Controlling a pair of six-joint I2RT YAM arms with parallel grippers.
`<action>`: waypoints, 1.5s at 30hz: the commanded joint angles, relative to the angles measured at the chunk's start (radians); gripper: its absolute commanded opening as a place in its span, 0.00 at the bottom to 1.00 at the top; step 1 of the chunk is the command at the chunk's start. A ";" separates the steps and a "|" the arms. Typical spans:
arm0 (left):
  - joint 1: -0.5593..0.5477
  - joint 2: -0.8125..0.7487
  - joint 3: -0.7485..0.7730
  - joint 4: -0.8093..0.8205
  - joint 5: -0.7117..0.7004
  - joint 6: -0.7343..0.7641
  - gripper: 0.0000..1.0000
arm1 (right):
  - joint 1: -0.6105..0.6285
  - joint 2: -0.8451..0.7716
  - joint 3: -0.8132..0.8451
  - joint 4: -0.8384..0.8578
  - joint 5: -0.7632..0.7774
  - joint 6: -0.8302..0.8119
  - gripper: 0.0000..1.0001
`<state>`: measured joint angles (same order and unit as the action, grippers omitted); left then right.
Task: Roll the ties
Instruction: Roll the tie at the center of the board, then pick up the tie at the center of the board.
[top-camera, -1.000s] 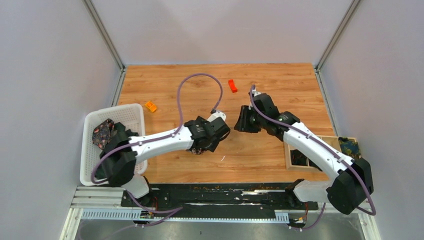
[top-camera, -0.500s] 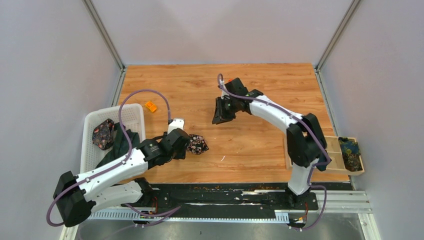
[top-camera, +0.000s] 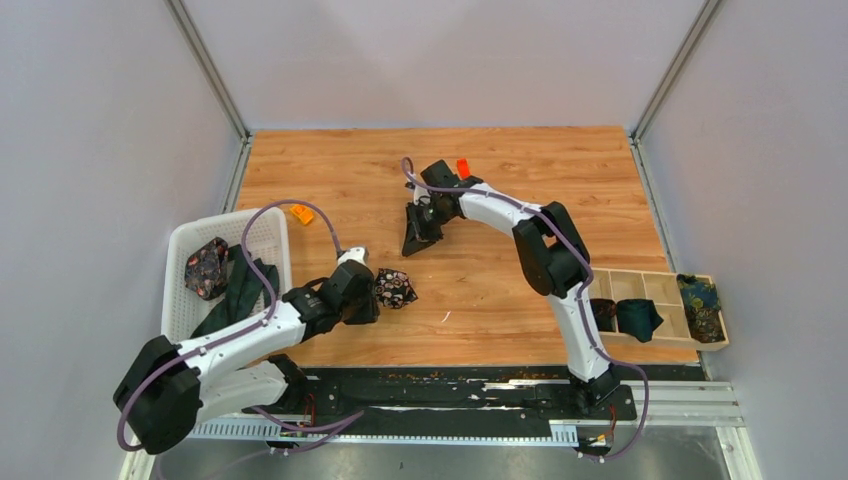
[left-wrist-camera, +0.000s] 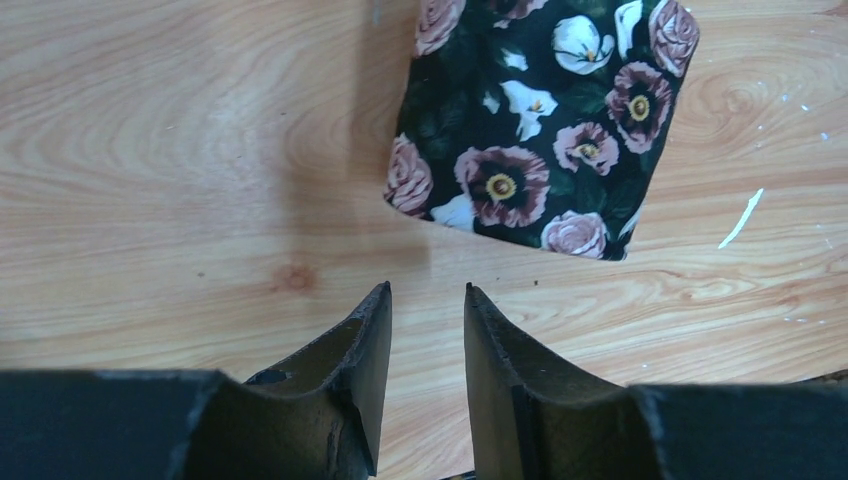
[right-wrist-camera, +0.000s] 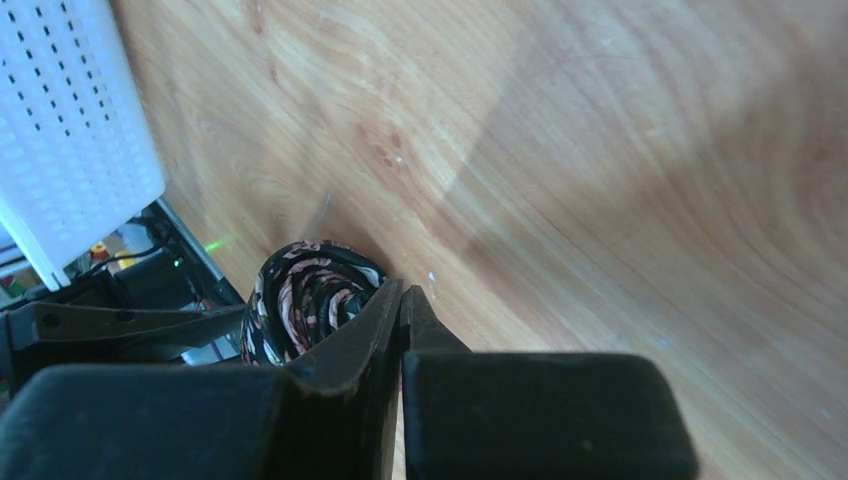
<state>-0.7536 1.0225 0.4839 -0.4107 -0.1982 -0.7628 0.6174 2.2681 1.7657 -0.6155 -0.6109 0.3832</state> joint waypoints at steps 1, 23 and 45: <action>0.019 0.039 -0.016 0.131 0.057 -0.024 0.39 | 0.022 0.034 0.054 0.022 -0.115 -0.034 0.02; 0.079 0.135 -0.048 0.237 0.086 0.016 0.35 | 0.050 -0.016 -0.199 0.248 -0.329 -0.026 0.02; 0.084 0.134 0.001 0.140 0.058 0.065 0.39 | 0.050 -0.075 -0.159 0.123 -0.083 -0.065 0.02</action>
<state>-0.6781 1.1713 0.4492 -0.1822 -0.1143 -0.7380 0.6666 2.2494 1.5471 -0.4133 -0.8021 0.3698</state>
